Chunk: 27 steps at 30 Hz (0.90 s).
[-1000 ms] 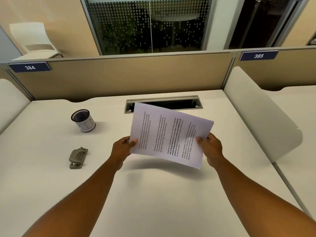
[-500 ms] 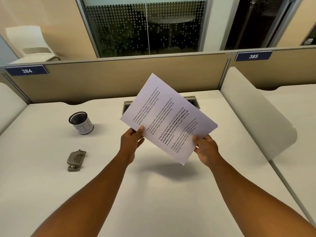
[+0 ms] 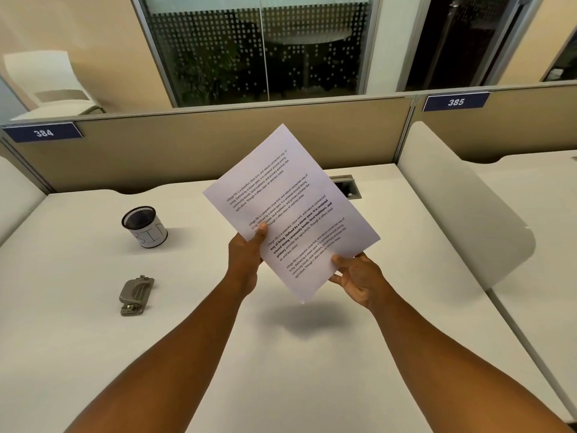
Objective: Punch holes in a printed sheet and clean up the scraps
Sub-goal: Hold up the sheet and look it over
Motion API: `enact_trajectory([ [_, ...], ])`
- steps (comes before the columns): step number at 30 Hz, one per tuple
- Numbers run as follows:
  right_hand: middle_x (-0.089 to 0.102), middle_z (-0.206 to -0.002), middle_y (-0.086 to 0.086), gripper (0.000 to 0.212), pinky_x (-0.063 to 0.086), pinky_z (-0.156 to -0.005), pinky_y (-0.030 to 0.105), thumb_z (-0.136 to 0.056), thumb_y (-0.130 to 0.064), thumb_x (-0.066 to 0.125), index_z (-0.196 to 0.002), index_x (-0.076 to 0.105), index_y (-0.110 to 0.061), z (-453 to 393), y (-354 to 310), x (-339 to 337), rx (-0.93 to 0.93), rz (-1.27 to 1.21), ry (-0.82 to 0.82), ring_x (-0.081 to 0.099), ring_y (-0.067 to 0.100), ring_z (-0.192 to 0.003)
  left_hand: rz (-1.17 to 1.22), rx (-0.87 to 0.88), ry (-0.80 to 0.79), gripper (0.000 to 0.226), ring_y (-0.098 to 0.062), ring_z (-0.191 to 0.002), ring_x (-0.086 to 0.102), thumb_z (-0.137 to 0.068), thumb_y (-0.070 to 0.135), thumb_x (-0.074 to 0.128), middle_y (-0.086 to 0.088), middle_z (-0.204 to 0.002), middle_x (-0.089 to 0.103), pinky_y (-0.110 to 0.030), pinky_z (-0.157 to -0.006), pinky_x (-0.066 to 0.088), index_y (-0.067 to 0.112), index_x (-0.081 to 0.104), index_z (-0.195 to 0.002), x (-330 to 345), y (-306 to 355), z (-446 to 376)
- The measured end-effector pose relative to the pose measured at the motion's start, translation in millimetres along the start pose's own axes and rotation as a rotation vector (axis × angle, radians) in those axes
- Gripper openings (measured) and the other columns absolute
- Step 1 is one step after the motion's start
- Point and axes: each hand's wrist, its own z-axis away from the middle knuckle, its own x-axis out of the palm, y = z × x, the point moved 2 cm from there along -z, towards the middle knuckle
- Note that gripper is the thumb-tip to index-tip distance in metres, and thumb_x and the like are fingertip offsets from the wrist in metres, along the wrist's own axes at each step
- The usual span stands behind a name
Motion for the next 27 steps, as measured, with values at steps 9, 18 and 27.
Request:
enact_trajectory([
  [9, 0.063, -0.120, 0.013, 0.040, 0.051, -0.092, 0.049, -0.083, 0.007, 0.062, -0.117, 0.057, -0.014, -1.1, -10.1, -19.3, -0.004, 0.118, 0.151, 0.059, 0.032, -0.109, -0.120, 0.000, -0.001, 0.033, -0.028, -0.102, 0.071, -0.096, 0.021, 0.062, -0.006, -0.116, 0.072, -0.046, -0.080, 0.059, 0.013, 0.060, -0.128, -14.6, -2.5, -4.5],
  [18, 0.069, -0.095, 0.004, 0.022, 0.050, -0.073, 0.033, -0.080, -0.003, 0.070, -0.095, 0.064, -0.017, 2.7, -22.9, -26.5, -0.005, 0.372, 0.185, 0.062, 0.025, -0.086, -0.227, -0.070, -0.048, 0.030, -0.025, -0.097, 0.072, -0.095, 0.021, 0.063, -0.006, -0.113, 0.073, -0.036, -0.071, 0.061, 0.011, 0.063, -0.123, -24.4, -6.0, -6.8],
  [27, 0.073, -0.107, 0.008, 0.030, 0.055, -0.086, 0.044, -0.081, -0.017, 0.073, -0.110, 0.065, -0.011, -4.5, -23.9, -20.1, 0.047, 0.579, 0.117, 0.069, 0.030, -0.095, -0.392, -0.160, -0.166, 0.028, -0.026, -0.094, 0.074, -0.094, 0.023, 0.065, -0.007, -0.109, 0.075, -0.044, -0.082, 0.060, 0.011, 0.064, -0.120, -21.8, -17.0, -14.0],
])
